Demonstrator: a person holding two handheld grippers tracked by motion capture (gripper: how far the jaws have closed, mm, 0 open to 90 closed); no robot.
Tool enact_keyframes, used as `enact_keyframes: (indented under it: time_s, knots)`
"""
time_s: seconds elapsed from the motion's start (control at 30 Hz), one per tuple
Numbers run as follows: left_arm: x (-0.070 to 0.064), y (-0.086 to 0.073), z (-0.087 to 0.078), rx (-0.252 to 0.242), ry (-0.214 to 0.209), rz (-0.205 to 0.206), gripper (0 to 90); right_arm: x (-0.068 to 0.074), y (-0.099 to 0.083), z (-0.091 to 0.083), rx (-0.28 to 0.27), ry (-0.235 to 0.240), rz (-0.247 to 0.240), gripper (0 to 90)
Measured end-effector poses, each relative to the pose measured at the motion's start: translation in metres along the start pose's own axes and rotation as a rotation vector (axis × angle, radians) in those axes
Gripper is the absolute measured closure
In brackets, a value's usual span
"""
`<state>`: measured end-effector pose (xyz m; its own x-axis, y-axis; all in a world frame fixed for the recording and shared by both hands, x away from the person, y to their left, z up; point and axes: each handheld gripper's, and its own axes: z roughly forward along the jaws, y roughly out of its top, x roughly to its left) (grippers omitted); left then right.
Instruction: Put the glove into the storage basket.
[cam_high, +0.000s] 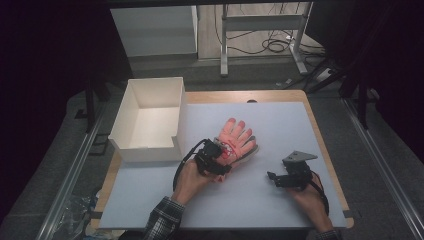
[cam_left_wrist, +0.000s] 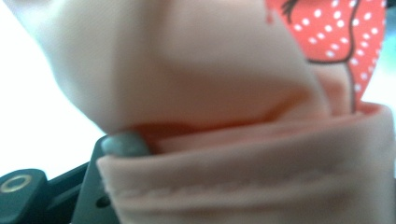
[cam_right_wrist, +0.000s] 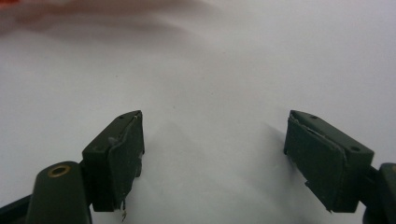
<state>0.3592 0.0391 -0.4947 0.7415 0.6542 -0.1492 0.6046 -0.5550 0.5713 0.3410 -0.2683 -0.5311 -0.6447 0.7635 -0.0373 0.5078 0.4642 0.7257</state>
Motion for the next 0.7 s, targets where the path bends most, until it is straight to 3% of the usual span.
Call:
enact_keyframes:
  time_s: [0.33, 0.7]
  knots:
    - [0.012, 0.019, -0.020, -0.012, 0.064, -0.008, 47.0, 0.000, 0.000, 0.000, 0.000, 0.000, 0.000, 20.4]
    - [0.021, 0.041, -0.042, -0.036, 0.096, -0.017, 46.9, 0.000, 0.000, 0.000, 0.000, 0.000, 0.000, 20.4]
